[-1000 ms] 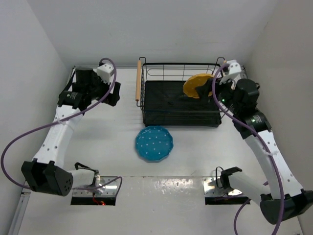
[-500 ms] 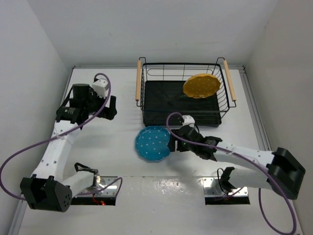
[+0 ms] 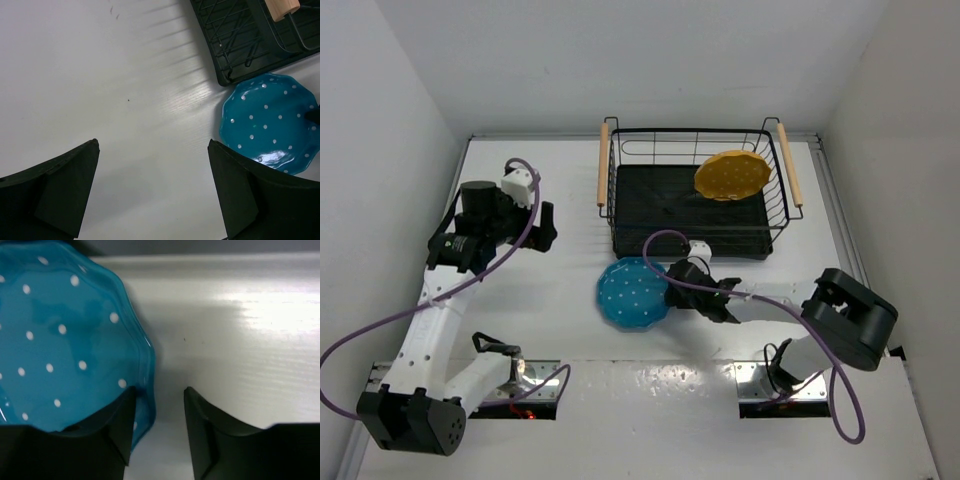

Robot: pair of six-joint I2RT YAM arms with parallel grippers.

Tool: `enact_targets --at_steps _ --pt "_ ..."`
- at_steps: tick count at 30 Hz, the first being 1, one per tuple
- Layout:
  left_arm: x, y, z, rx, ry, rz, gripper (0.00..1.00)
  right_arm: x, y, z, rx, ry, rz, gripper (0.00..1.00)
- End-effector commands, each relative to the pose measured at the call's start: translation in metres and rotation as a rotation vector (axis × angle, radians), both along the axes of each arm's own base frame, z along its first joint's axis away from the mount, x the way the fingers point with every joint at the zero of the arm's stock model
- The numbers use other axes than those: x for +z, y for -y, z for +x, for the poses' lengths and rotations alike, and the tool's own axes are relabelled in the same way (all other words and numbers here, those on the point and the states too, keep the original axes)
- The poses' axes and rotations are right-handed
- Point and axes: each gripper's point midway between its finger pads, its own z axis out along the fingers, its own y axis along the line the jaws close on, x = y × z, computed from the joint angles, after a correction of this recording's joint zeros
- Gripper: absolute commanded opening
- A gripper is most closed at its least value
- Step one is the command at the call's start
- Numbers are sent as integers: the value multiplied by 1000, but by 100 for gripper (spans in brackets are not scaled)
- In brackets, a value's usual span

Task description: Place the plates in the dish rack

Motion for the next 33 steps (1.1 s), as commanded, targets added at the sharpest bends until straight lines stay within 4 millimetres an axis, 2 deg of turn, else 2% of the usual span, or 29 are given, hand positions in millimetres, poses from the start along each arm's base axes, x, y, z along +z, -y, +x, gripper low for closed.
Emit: enact_targets --at_steps 1,3,6,8,9,10,13,14,15,16,17,18,19,20,21,23,24,26,27,28,30,33 --pt "8 3 -4 -3 32 -18 95 0 -11 2 2 33 45 41" --pt "8 3 -4 -3 32 -18 95 0 -18 1 23 50 65 36" --pt "8 4 -5 -5 32 -13 95 -12 -12 -7 54 43 66 32" --pt "8 4 -5 -5 32 -13 95 -17 -11 -9 59 2 130 16" --pt "8 4 -5 -5 32 -13 95 -23 -2 -13 52 -17 131 6" --pt "8 4 -5 -5 32 -13 95 -23 -4 -17 95 -15 147 0" --pt "8 5 -5 -28 40 7 95 -13 -8 -24 292 69 26 0" --pt "10 5 -6 -37 54 20 95 -11 -5 -37 406 76 -55 0" --pt "10 5 -6 -37 55 20 95 -2 -11 -34 489 134 -92 0" --pt "10 10 -9 -78 51 15 95 -4 -5 -40 537 113 -140 0" --pt "15 14 -9 -107 67 10 95 22 -18 -35 572 177 -116 0" --pt "12 20 -11 -157 58 17 93 28 -21 -38 672 222 -151 0" --pt "14 32 -14 -227 54 -8 92 36 -25 -38 697 246 -139 0" --pt "19 37 -14 -257 65 -14 90 50 -28 -37 722 297 -125 0" --pt "19 47 -18 -308 57 -16 85 64 -31 -31 729 344 -122 0" --pt "13 61 -21 -378 19 1 81 80 -30 -23 738 398 -159 0" --pt "5 65 -24 -394 -15 2 81 90 -33 -17 736 425 -163 0" --pt "8 80 -30 -508 -21 21 81 108 -38 -9 742 479 -175 0" --pt "-4 92 -41 -584 -86 29 81 112 -39 -5 755 507 -195 0" --pt "0 103 -46 -667 -74 40 82 117 -41 -3 756 523 -196 0" --pt "-5 124 -60 -796 -101 58 86 132 -48 3 774 575 -201 0" --pt "-1 147 -75 -926 -79 67 89 152 -56 9 789 648 -195 0"
